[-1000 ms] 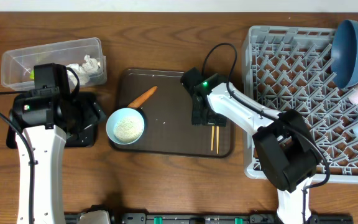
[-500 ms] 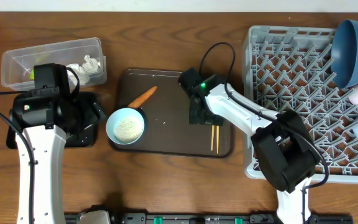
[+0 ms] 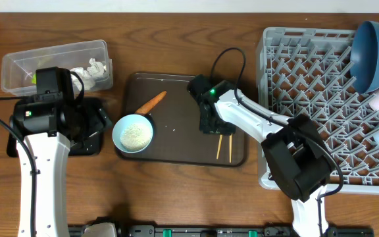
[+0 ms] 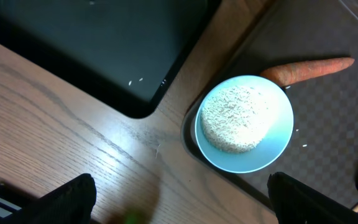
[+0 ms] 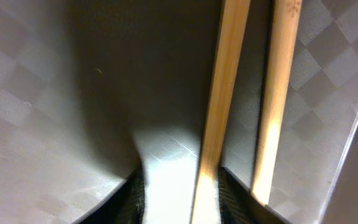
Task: Sort waste into correct bins and load items into the dishwasher rack
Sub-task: 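Move the right gripper to the tray and grasp one wooden chopstick, then carry the chopstick right and drop it into the dish rack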
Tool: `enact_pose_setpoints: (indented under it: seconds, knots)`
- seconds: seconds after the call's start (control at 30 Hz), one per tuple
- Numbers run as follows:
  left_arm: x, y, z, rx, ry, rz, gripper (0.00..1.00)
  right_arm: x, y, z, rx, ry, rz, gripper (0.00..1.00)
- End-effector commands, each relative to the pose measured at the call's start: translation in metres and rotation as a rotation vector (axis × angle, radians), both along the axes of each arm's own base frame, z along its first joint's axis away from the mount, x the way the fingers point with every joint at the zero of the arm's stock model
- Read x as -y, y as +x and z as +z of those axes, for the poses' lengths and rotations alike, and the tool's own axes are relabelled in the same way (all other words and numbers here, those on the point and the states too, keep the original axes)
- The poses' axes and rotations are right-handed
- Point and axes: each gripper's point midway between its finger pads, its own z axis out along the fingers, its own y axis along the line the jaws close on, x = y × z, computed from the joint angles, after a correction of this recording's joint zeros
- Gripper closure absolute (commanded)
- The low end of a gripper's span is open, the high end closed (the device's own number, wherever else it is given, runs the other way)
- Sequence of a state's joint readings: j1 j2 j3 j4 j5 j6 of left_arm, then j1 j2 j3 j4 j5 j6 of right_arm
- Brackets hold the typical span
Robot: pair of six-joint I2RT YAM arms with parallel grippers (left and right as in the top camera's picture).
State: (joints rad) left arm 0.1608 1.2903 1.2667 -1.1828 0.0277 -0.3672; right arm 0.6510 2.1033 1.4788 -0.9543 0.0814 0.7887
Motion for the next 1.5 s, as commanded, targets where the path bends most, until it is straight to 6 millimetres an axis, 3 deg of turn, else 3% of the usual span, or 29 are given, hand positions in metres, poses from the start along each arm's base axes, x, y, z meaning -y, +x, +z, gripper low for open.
enact_pose_setpoints:
  seconds: [0.0,0.47,0.7,0.83,0.97,1.13,1.23,1.37,1.47]
  knots:
    - [0.0,0.0,0.0,-0.003,-0.009,0.01,0.09,0.005,-0.003,-0.009,-0.006,-0.041,-0.035,0.72]
    - [0.0,0.0,0.0,-0.004,-0.009,0.01,0.09,0.013,-0.005,-0.009,-0.019,-0.07,-0.042,0.99]
    - [0.0,-0.001,0.0,-0.007,-0.009,0.01,0.09,0.015,-0.002,-0.003,-0.015,-0.054,-0.025,0.99]
    - [0.0,-0.001,0.0,-0.007,-0.009,0.01,0.09,0.011,0.007,0.021,0.018,0.006,0.028,0.99]
    - [0.0,-0.001,0.0,-0.007,-0.009,0.01,0.09,0.015,0.016,0.067,0.081,0.064,0.116,0.99]
    - [0.0,-0.001,0.0,-0.006,-0.009,0.01,0.09,0.043,0.023,0.129,0.194,0.098,0.218,0.96]
    - [0.0,-0.001,0.0,-0.006,-0.009,0.01,0.09,0.073,0.019,0.151,0.208,0.073,0.219,0.96]
    - [0.0,-0.001,0.0,-0.006,-0.009,0.01,0.09,0.126,0.012,0.157,0.161,-0.011,0.124,0.95]
    - [0.0,-0.001,0.0,-0.006,-0.009,0.01,0.09,0.144,0.01,0.148,0.118,0.0,0.12,0.95]
